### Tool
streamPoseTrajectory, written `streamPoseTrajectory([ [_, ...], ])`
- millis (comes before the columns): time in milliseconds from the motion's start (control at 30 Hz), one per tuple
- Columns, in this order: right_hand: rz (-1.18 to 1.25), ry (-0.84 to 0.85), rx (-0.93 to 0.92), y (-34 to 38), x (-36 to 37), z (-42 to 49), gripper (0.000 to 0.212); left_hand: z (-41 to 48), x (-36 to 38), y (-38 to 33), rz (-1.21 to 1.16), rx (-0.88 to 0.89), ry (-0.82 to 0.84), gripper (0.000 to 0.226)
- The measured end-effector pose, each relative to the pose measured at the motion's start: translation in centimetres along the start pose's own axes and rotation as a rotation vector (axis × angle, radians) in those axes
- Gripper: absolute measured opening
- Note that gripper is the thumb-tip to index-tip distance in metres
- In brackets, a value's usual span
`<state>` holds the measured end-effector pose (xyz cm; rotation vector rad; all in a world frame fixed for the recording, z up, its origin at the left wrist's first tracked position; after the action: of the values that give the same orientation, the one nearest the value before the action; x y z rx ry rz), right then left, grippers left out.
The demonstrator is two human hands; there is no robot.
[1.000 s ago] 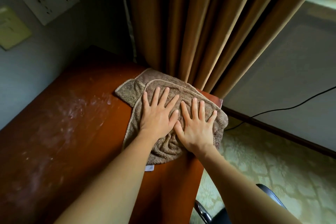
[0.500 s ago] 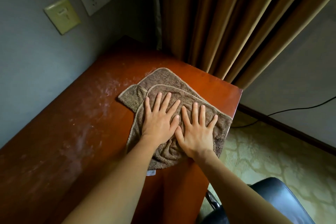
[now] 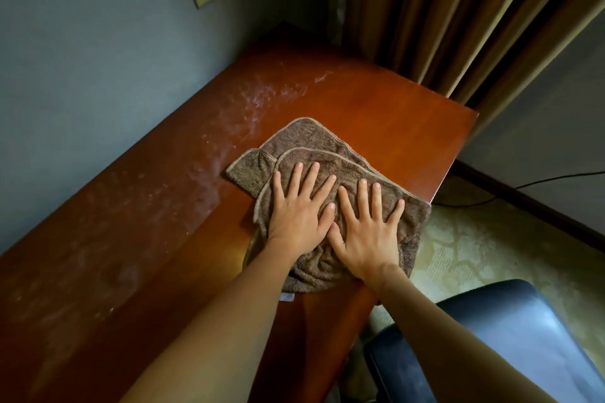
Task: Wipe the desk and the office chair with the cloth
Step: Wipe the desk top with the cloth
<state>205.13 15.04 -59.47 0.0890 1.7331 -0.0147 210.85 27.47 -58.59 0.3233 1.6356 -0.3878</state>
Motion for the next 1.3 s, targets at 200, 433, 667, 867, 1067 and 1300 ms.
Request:
streamPoseTrajectory([
  [200, -0.001, 0.018, -0.057, 2.8, 0.9, -4.9, 0.076, -6.4, 0.7, 0.9, -0.007, -0.038, -0.024, 0.061],
  [433, -0.018, 0.035, -0.147, 6.4, 1.8, -9.7, 0.075, -13.8, 1.2, 2.4, 0.002, -0.079, 0.006, 0.063],
  [667, -0.035, 0.036, -0.232, 11.2, 2.6, -13.2, 0.074, -19.8, 1.4, 5.4, -0.010, -0.119, 0.012, 0.063],
  [867, -0.051, 0.031, -0.310, 15.0, 2.7, -14.4, 0.073, -23.3, 1.6, 8.1, -0.023, -0.160, 0.014, 0.063],
  [1067, -0.048, 0.039, -0.375, 19.3, 3.3, -15.6, 0.073, -27.0, 1.9, 11.5, -0.028, -0.198, 0.023, 0.064],
  [1300, -0.066, 0.052, -0.492, 24.9, 3.7, -17.0, 0.073, -31.8, 2.1, 15.4, -0.054, -0.307, 0.022, 0.063],
])
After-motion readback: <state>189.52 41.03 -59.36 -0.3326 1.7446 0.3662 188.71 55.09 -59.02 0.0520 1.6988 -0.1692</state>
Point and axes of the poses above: each hand's wrist, its own z-axis towards the middle knuckle, its own x-axis out of the palm, y = z × x, the point moved 6 cm from there along z, towards the middle knuckle, and after that the axes turned 1 degree about y, right-handed, at the moved point
